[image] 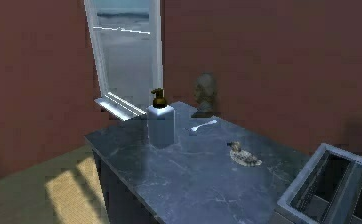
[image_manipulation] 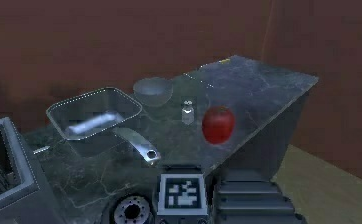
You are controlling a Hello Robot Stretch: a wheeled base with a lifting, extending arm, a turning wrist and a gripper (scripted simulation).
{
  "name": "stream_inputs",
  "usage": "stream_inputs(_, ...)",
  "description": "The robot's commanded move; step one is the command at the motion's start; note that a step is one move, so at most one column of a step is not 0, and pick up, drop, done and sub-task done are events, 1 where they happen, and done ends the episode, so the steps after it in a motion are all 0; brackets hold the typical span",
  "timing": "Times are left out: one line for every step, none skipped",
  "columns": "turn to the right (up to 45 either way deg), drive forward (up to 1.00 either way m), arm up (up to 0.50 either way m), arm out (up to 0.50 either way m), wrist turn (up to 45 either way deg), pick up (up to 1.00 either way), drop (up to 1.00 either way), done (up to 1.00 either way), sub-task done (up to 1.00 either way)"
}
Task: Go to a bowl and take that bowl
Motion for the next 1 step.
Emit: stream_inputs(0.0, 0.00, 0.00, 0.50, 0.0, 0.00, 0.00, 0.00, 0.00)
